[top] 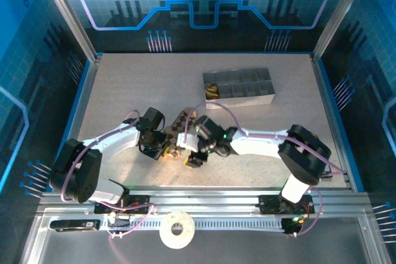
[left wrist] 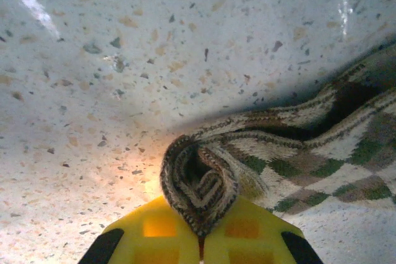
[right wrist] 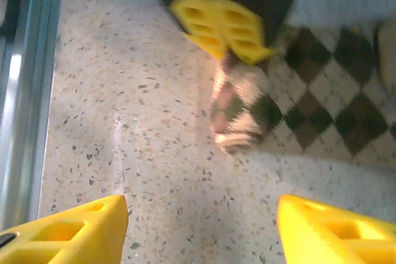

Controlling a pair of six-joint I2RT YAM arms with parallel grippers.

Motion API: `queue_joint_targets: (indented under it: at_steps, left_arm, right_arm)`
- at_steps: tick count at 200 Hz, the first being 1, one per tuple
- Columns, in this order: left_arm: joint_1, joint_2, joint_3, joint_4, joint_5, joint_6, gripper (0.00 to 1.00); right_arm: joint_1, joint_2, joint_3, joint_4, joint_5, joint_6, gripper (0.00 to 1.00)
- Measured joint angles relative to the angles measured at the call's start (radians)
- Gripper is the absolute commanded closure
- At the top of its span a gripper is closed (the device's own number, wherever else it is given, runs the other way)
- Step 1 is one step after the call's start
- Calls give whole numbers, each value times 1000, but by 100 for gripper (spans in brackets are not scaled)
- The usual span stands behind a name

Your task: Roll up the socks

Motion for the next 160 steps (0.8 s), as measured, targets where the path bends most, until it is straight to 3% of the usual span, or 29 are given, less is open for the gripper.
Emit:
queue_joint_targets:
  at_steps: [29, 63, 83, 106, 125, 137, 160]
  left_arm:
    - [17, 46, 40, -41, 31, 21, 100]
    - [35, 79, 69, -75, 53, 46, 100]
    - [40, 86, 76, -83, 61, 54, 100]
    - [45, 89, 80, -88, 68, 65, 100]
    - [50, 86, 86, -98, 56, 74, 100]
    - [55, 74, 87, -103, 47, 79, 88]
    - [69, 22, 86, -133, 16, 89, 51]
  right_arm:
    - [91, 64, -9, 117, 227, -186, 37]
    - [135, 179, 45, 175, 370, -310, 45]
    - [145, 216, 88, 177, 413, -330, 57]
    - [142, 264, 127, 175, 444, -315, 85]
    - [132, 276, 159, 143, 441, -279, 98]
    - [124, 276, 178, 116, 417, -254, 100]
    - [101, 276, 213, 59, 323, -191, 100]
